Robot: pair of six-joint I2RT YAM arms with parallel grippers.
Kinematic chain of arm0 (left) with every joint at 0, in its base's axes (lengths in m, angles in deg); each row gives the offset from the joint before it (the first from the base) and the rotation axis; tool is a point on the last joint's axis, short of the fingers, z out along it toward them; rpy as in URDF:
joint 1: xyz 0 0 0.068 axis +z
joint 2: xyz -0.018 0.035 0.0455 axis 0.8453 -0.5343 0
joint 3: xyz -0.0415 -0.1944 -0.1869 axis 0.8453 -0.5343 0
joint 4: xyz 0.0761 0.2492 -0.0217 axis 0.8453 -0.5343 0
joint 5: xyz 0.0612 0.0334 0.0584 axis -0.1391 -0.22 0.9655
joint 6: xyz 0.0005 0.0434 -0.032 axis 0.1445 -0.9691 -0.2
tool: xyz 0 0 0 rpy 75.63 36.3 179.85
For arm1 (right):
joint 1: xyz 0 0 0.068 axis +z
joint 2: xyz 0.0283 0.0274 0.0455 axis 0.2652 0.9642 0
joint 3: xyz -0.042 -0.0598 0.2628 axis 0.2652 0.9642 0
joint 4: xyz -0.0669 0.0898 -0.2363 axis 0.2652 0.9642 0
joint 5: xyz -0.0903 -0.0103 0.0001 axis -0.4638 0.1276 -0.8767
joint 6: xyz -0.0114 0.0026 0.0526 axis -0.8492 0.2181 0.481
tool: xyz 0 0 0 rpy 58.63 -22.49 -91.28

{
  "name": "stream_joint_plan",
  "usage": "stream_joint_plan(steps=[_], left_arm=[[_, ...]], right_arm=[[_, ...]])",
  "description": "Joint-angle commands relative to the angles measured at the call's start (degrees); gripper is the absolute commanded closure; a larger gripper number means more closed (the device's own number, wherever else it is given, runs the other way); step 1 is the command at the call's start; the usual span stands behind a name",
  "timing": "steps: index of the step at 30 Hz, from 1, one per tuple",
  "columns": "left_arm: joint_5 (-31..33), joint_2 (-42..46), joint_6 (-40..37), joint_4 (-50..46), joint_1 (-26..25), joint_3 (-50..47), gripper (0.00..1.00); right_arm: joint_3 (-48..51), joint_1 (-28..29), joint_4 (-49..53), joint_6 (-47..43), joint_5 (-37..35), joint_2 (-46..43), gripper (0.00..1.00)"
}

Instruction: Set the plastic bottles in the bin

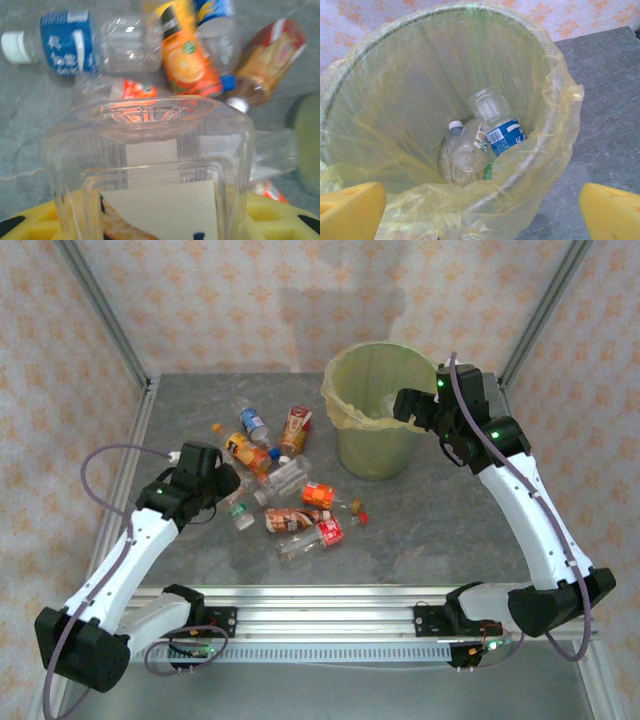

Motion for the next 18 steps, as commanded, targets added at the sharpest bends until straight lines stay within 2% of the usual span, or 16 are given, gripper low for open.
stream_joint_plan(steps=[1,5,11,18], left_arm=[[-3.44,-0.06,-1.99,4.11,-0.62,4.84,0.61],[-8.18,-4.08,-0.65,11.12,-0.73,10.67,0.61],[-15.37,-12.4,2.45,20.3,-1.66,20.61,0.62],[-19.52,-21.83,2.96,23.0,-6.15,33.62,0.62]], right_arm=[[1.37,0.57,-3.04,0.92,3.74,-0.11,0.01],[3.95,1.81,-6.65,1.2,8.77,-1.27,0.01],[11.95,5.54,-17.93,2.73,17.51,-3.87,0.01],[13.42,10.38,-25.76,3.96,27.77,-1.76,0.01]])
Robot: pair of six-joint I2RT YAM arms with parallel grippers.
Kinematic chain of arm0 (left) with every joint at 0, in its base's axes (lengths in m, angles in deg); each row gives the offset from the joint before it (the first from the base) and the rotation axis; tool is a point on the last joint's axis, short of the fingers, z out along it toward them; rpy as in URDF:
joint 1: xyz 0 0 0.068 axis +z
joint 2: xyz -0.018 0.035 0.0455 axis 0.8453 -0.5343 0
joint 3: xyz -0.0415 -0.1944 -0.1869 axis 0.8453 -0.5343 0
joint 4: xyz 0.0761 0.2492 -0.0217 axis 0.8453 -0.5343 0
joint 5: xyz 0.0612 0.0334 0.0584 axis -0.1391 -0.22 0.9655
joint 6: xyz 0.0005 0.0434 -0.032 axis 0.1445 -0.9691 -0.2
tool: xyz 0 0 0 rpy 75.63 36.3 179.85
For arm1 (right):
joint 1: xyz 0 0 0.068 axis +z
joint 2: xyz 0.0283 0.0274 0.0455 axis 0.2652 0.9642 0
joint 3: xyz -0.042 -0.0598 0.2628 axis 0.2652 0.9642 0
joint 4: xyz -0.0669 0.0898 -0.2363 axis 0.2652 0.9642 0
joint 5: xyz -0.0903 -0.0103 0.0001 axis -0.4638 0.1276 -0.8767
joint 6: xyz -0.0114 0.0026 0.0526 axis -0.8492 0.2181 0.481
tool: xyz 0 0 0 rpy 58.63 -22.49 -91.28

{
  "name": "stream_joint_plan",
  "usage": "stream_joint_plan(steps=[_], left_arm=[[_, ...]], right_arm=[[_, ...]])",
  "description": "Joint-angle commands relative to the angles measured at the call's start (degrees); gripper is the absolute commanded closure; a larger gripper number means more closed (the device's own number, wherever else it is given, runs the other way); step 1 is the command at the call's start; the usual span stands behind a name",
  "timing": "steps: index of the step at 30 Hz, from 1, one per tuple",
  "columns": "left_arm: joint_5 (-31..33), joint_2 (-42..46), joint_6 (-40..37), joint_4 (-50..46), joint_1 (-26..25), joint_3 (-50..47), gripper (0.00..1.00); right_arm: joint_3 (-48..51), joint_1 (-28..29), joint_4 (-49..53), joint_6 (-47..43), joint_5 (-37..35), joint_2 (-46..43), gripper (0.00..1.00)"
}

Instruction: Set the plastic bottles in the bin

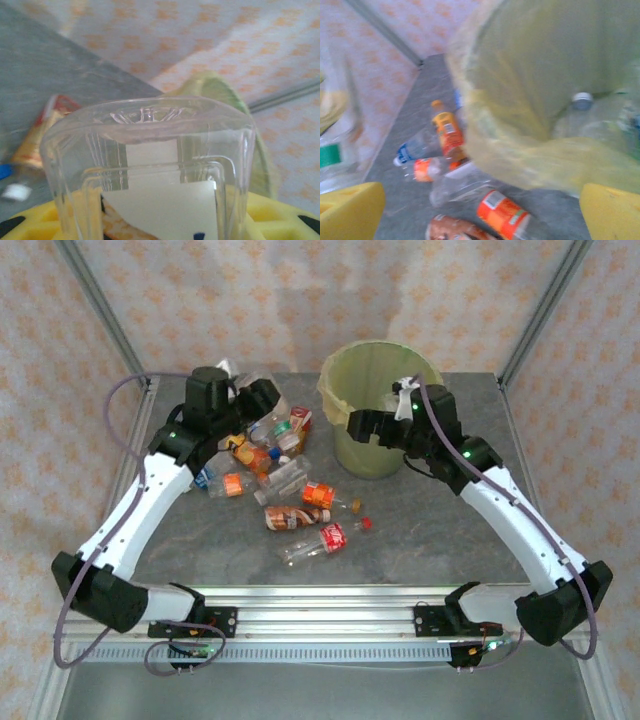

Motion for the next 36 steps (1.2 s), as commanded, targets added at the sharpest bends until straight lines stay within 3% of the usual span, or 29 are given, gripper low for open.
stream_joint_plan(steps=[1,6,17,30,36], left_arm=[[-4.38,-2.57,1.19,4.5,-2.27,5.69,0.62],[-6.7,-7.5,1.33,4.8,-5.12,12.73,0.63],[-8.78,-12.26,1.33,4.21,-8.44,19.82,0.63],[-7.72,-13.19,-2.01,1.11,-8.42,22.71,0.65],[-11.42,-13.9,-1.4,2.72,-9.1,23.58,0.65]], right_arm=[[-0.27,2.56,-6.88,0.76,7.09,1.29,0.02],[-2.94,5.62,-7.35,-0.7,8.45,3.84,0.06],[-6.97,5.93,-9.66,0.44,12.56,8.28,0.23],[-4.91,5.93,-4.76,-2.42,5.0,-2.62,0.15],[-7.68,5.93,-2.66,-3.4,2.97,-0.09,0.16]])
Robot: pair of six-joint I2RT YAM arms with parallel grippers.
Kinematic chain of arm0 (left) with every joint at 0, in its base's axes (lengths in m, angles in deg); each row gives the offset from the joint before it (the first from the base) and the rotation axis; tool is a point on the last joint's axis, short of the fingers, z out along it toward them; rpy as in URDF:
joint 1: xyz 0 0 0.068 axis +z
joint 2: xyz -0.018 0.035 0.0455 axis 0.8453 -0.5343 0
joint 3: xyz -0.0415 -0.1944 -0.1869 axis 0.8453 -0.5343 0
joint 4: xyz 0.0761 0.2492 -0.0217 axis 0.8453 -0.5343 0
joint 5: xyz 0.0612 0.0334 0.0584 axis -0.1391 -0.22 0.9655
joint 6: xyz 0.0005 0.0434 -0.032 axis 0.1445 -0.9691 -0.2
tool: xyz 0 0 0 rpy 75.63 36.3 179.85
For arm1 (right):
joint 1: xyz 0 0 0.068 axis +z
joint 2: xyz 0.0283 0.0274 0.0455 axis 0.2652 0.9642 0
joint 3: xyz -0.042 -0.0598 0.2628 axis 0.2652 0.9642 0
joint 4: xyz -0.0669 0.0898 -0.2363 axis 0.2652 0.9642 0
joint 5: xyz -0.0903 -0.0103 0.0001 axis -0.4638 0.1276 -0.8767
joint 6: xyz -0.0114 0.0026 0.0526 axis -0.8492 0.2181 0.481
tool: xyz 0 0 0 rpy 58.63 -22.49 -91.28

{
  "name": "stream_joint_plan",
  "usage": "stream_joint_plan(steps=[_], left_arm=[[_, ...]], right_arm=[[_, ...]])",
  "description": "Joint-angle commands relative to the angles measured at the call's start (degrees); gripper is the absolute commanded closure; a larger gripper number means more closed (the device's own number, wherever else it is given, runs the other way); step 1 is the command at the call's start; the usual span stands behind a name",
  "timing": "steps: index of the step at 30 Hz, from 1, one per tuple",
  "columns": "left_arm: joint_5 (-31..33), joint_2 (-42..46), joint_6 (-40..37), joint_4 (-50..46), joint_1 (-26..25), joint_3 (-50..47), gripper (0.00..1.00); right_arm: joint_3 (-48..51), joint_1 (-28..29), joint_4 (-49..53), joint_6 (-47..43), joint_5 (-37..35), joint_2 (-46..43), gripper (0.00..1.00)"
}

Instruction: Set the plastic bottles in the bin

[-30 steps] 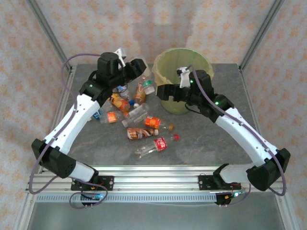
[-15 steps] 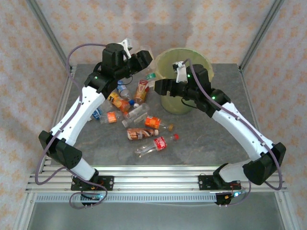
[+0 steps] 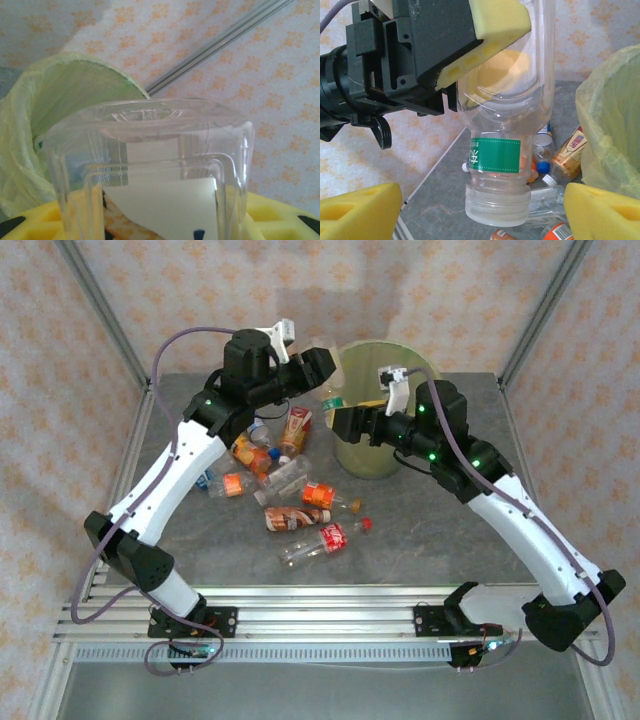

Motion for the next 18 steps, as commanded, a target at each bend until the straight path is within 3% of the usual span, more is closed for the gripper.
stream_joint_plan(steps=[1,8,10,14,16,18], left_arm=[[-4.06,-0.48,0.26,2.12,-0.49,2.65,0.65],[-6.77,-1.33,0.52,2.53,-1.41,4.21,0.65],[-7.43,-1.64,0.75,2.69,-1.51,4.3,0.65],[-6.58,-1.55,-0.05,1.43,-1.48,4.33,0.63],[-5.42,-1.31,-0.93,0.24,-1.48,4.48,0.53],[-3.92,-0.92,-2.03,-1.02,-1.43,4.93,0.26]], right_arm=[[-2.57,0.02,2.14,-1.77,-2.12,2.91,0.17],[-5.46,0.06,1.59,-1.83,-1.36,7.36,0.25],[-6.09,0.01,1.48,-1.88,-1.35,8.25,0.32],[-6.94,0.01,1.84,-2.15,-2.53,8.94,0.54],[-7.02,0.03,1.92,-2.46,-3.43,8.62,0.64],[-7.56,0.03,2.83,-3.23,-5.28,8.28,0.73]])
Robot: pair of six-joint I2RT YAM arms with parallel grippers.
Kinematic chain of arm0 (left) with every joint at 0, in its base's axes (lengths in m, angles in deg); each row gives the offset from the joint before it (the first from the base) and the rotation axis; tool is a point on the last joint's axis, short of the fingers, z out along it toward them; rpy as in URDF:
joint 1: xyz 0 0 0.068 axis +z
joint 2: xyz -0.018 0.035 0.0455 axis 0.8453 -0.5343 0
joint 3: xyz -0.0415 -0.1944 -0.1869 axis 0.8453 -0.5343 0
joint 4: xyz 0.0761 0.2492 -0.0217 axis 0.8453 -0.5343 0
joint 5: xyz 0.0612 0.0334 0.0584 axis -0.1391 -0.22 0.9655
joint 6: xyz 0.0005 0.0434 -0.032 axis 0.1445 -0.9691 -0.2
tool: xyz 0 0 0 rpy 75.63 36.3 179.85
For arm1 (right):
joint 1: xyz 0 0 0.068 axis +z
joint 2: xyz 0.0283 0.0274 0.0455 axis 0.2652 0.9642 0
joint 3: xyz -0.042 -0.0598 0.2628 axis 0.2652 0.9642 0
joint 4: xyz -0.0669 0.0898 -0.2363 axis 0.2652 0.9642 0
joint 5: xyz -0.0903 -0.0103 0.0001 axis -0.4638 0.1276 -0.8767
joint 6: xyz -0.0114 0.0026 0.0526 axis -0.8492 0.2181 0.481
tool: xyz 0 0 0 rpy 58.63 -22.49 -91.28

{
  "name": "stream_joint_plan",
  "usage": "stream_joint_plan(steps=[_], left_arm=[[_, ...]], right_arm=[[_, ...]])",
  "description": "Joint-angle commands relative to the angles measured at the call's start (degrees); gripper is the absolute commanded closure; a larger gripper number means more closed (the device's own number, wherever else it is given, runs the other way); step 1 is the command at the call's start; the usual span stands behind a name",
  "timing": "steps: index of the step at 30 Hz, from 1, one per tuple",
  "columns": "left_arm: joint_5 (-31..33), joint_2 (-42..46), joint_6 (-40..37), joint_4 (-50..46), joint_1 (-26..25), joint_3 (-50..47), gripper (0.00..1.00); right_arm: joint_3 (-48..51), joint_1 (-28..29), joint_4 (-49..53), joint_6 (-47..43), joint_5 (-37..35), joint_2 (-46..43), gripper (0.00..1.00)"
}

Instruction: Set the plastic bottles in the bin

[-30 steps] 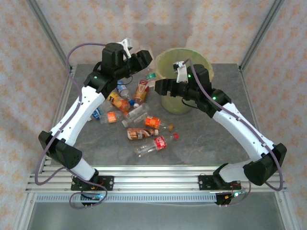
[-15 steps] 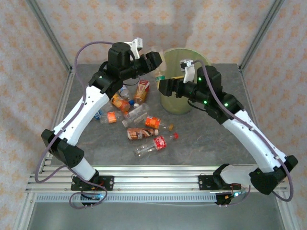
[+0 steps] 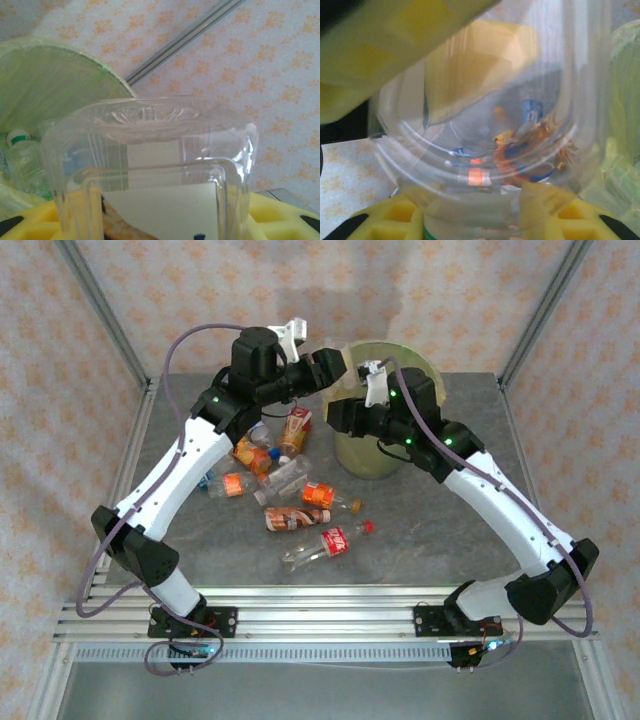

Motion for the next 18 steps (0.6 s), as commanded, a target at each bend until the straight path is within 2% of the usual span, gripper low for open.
stream_joint_plan(steps=[1,2,3,6,8,12,18], left_arm=[[0.77,1.36,-1.82,-2.21,-0.16,2.85,0.12],[1.57,1.84,-2.42,-2.84,-0.02,3.07,0.01],[2.64,2.38,-2.95,-3.37,0.23,3.25,0.0],[6.76,4.84,-5.16,-5.6,1.27,2.93,0.0],[10.12,7.26,-6.37,-6.5,2.01,1.09,0.0],[17.14,13.06,-9.74,-7.67,2.7,-4.54,0.0],[23.25,20.34,-17.05,-10.66,2.7,-15.21,0.0]], right_arm=[[-2.89,-0.29,1.12,-2.68,-5.09,-0.69,0.76],[-3.55,-0.37,2.1,-3.19,-6.82,-0.74,0.79],[-4.26,-0.37,3.28,-3.65,-8.91,-0.73,0.82],[-6.64,-1.23,7.2,-4.32,-15.24,-0.1,0.84],[-8.06,-3.04,9.33,-3.65,-16.72,0.64,0.85],[-11.08,-7.18,12.44,-2.44,-15.71,3.47,0.85],[-19.28,-9.35,19.79,-3.94,-14.7,10.76,0.85]])
